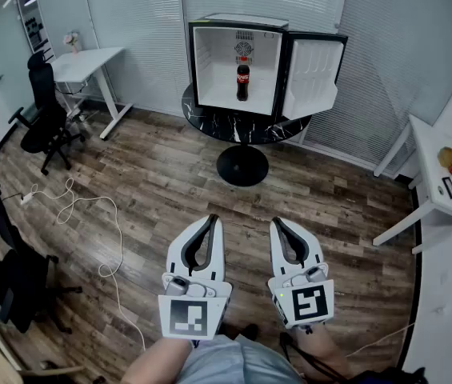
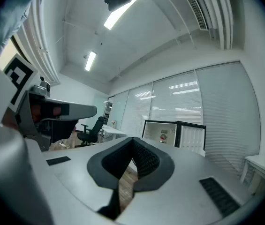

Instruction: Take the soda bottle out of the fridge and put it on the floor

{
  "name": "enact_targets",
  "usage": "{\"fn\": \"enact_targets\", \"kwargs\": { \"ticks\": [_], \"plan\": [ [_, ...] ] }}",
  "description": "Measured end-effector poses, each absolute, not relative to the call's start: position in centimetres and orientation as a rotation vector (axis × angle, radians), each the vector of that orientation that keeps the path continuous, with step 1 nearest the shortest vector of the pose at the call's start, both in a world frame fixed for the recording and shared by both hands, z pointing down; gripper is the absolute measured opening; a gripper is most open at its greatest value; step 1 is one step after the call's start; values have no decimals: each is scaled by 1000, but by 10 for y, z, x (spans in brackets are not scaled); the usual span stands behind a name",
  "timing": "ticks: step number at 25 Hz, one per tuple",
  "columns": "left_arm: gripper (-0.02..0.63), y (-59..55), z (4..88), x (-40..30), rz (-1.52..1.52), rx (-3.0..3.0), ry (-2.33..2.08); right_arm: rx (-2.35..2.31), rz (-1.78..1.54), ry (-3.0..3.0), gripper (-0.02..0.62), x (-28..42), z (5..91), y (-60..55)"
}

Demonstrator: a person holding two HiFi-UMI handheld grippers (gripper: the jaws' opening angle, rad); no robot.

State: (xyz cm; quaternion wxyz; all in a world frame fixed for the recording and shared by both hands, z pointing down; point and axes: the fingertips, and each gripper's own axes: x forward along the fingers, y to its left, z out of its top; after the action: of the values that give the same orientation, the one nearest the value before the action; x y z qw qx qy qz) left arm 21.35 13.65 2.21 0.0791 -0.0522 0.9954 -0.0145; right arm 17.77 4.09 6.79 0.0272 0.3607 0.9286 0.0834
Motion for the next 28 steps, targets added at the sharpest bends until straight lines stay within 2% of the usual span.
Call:
{"fn": "enact_targets", "kwargs": {
  "ticks": [13, 28],
  "plan": [
    [17, 181, 20, 180, -41, -170, 2950, 1109, 244, 2836, 12, 145, 65, 83],
    [17, 237, 31, 125, -9, -248, 2953, 938, 253, 2887, 14, 75, 57, 124]
  ]
}}
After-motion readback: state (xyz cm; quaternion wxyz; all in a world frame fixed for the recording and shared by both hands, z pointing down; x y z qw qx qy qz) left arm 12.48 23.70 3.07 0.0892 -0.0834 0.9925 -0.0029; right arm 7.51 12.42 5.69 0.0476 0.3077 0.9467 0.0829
